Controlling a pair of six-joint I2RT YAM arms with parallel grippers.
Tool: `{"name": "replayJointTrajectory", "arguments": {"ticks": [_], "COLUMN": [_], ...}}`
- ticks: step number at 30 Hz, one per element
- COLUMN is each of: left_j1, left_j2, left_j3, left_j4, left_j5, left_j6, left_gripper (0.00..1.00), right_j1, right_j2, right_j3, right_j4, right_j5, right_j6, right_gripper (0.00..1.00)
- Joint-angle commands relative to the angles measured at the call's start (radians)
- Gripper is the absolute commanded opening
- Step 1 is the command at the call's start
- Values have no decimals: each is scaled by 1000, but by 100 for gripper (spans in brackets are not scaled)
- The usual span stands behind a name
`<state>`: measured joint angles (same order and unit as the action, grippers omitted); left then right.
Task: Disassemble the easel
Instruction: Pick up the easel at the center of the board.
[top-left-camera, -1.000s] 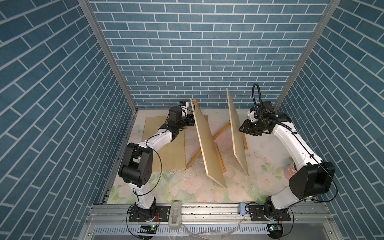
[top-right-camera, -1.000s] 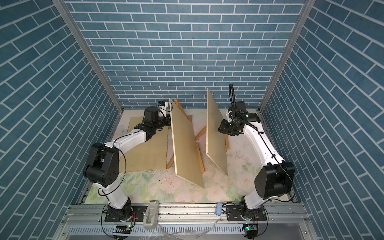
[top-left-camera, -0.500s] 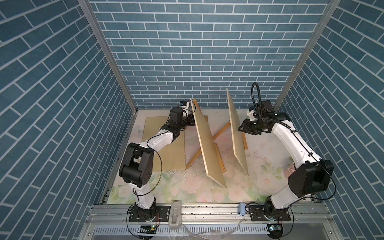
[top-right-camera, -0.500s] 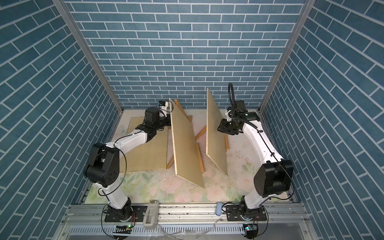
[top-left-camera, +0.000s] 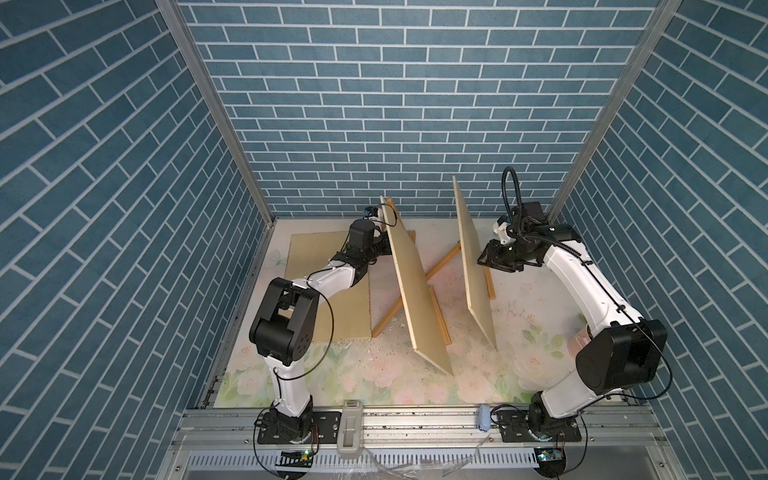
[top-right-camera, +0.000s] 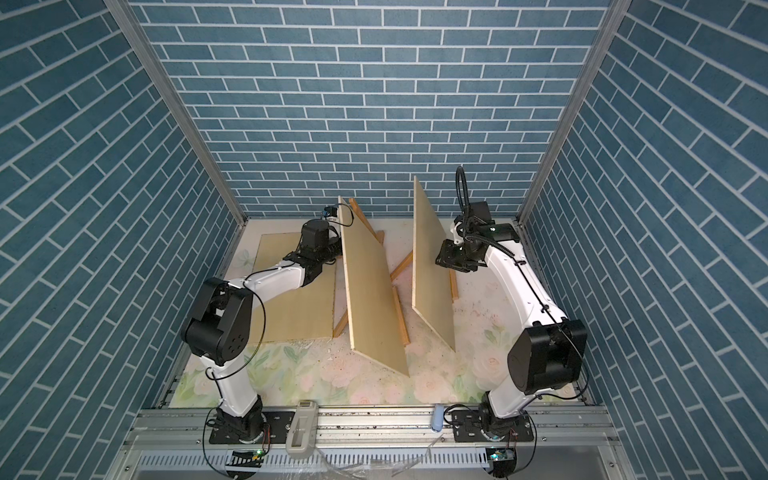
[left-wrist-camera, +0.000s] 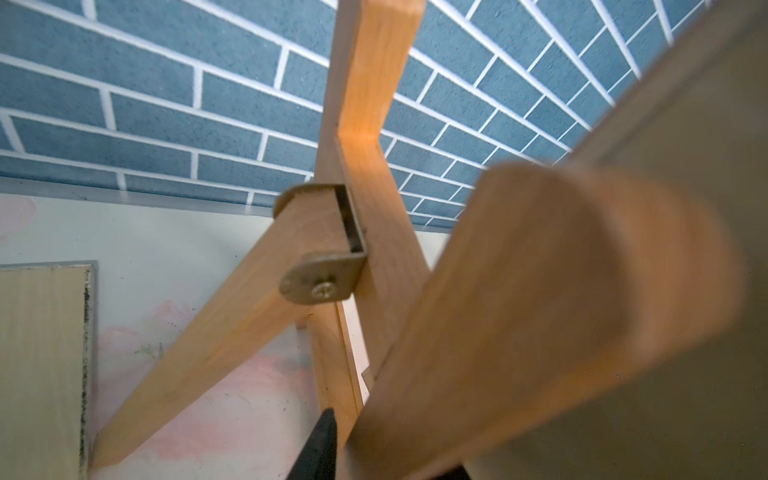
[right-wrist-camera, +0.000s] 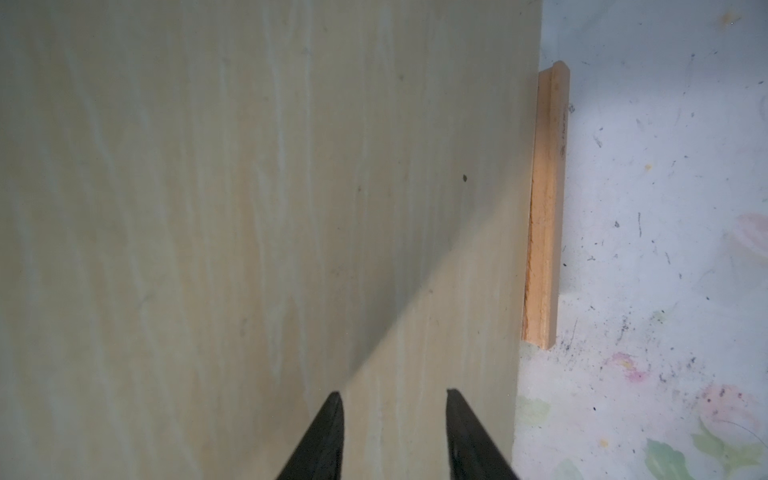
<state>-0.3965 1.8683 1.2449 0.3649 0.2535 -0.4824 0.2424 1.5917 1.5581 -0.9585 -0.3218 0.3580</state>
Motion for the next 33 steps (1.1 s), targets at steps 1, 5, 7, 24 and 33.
{"name": "replayJointTrajectory", "arguments": {"ticks": [1,5,7,24,33], "left_j1": [-2,-2,-4,-2,37], "left_j2": [2,6,7,-163,-254], "left_j3": [-5,-15,-15,21,30], "left_j4": [58,76,83,-204,-347], "left_j5": [-43,-60,-66,-237,-353], "left_j6": [-7,-8,-11,204,286], "left_gripper": [27,20,11,0,0], "right_j1": [5,5,5,4,3], "right_j2": [-16,-18,-17,-49,-60], "right_j3": [30,30,33,-1,-29], "right_j4": [-42,-45,-49,-28,7], "right_j5": [4,2,1,4,-14], "right_j6": [-33,-34,-39,-72,-74], "right_gripper": [42,42,42,42,42]}}
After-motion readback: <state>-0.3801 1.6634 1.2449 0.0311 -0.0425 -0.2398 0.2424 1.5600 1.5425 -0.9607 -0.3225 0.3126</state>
